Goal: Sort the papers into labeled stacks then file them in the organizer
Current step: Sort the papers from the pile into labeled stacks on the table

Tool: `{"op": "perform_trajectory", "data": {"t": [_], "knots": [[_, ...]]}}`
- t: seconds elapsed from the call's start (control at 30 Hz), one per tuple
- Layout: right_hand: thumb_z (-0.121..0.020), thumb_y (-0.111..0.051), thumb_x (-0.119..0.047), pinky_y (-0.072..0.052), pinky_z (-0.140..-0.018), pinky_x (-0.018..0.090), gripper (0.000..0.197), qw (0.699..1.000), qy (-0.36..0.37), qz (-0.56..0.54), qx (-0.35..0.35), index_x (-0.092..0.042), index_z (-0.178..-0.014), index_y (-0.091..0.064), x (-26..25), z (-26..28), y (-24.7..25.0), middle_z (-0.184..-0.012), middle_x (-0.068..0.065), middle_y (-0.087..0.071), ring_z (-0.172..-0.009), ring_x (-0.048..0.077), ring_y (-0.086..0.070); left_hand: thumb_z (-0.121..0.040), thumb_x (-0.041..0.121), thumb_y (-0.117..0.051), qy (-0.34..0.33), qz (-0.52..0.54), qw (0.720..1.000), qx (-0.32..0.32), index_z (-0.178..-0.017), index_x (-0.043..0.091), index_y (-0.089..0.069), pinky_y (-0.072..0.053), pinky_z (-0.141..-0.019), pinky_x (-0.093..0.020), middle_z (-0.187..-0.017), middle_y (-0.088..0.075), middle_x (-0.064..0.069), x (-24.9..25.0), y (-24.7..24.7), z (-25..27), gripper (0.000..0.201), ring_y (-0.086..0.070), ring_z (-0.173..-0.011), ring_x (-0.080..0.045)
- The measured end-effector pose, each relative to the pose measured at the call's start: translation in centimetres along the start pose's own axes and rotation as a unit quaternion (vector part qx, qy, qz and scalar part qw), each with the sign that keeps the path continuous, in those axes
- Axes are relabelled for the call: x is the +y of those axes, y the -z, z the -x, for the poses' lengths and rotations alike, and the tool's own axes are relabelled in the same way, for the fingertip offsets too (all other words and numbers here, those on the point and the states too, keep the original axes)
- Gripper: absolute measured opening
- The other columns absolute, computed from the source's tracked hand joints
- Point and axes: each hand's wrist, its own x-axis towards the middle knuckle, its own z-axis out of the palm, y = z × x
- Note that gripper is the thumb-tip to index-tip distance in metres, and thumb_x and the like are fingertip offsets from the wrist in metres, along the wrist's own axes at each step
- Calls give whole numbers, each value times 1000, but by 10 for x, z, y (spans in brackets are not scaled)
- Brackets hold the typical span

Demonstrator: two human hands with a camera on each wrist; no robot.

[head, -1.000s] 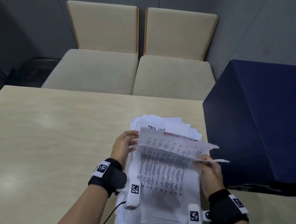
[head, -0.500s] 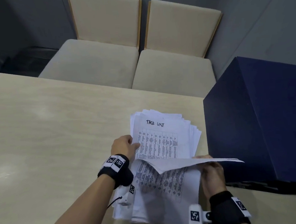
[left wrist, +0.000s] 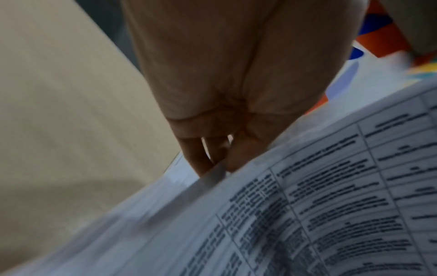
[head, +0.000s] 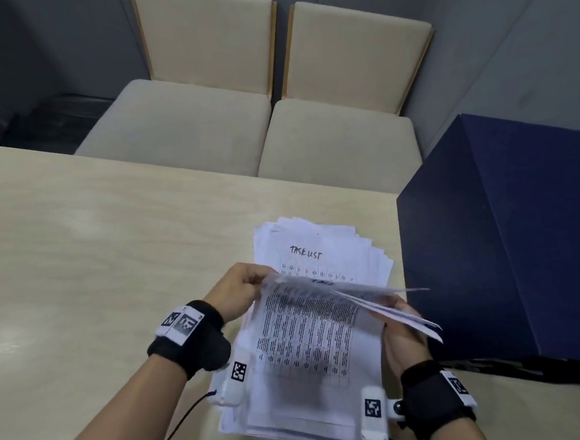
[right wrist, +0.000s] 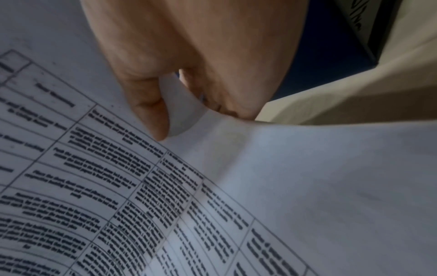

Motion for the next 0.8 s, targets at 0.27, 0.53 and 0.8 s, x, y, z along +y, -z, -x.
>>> {"op": "perform_trajectory", "data": {"t": [0.27, 0.53, 0.8], "knots": [[-93, -44, 6, -50, -59, 23, 23, 999, -20, -38, 24, -14, -94, -56, -2, 9, 4, -62, -1, -64, -57, 9, -60, -74, 48, -76, 160, -275, 923, 218, -83, 19, -58, -40, -68, -29, -88, -54, 3, -18, -17, -22, 36, -56, -79, -19], [-87, -44, 11, -45, -69, 34, 29, 999, -28, 8, -23, -5, -69, -60, 1, 10, 20, -92, 16, -68, -83, 29, -60, -99, 38, -40, 109, -424, 878, 196, -82, 14, -67, -41, -75, -35, -98, -55, -6, -17, -11, -23, 39, -54, -82, -26], [-86, -42, 11, -45, -91, 38, 36, 988, -114, -95, -46, -10, -71, -67, -10, -4, 5, -119, 6, -68, -115, 18, -59, -98, 46, -40, -4, -465, 848, 254, -80, 20, -65, -40, -57, -31, -63, -58, -1, 21, 1, 3, 41, -59, -66, -29]]}}
